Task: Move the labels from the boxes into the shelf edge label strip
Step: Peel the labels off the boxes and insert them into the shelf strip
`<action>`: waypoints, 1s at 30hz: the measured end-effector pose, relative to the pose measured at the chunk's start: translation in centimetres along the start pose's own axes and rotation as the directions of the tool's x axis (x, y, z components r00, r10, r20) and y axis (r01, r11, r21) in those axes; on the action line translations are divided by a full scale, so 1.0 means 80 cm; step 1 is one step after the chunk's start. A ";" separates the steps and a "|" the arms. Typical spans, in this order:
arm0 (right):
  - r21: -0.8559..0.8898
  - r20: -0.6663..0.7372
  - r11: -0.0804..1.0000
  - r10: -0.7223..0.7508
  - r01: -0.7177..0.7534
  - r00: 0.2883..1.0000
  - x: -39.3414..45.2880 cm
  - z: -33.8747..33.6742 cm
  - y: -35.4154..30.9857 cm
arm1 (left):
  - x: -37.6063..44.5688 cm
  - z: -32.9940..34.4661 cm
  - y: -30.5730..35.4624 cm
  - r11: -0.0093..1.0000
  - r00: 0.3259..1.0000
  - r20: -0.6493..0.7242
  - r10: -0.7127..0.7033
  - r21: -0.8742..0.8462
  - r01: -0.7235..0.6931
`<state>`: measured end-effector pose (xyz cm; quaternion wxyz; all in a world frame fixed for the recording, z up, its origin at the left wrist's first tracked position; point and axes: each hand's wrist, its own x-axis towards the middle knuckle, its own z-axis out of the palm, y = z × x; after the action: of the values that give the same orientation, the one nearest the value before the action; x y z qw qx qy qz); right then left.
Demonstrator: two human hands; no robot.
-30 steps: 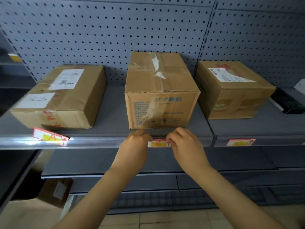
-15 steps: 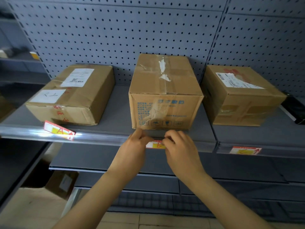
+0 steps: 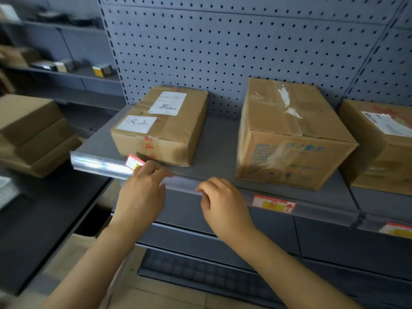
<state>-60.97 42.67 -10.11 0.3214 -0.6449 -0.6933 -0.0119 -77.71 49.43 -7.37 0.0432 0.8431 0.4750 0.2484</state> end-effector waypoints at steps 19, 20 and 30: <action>-0.223 -0.119 0.907 0.339 -0.358 0.933 0.088 0.100 -0.124 | 0.057 -0.035 -0.168 0.965 0.970 -0.003 0.241 -0.105 -0.240; -0.242 -0.104 0.903 0.339 -0.354 0.935 0.089 0.100 -0.125 | 0.056 -0.034 -0.168 0.965 0.971 0.001 0.239 -0.112 -0.237; -0.372 -0.027 0.874 0.327 -0.313 0.945 0.093 0.097 -0.126 | 0.051 -0.022 -0.168 0.967 0.969 0.078 0.236 -0.117 -0.226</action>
<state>-73.08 50.95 -8.80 0.1784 -0.7997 -0.5681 -0.0775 -87.30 59.82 -8.48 0.0807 0.8997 0.3569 0.2380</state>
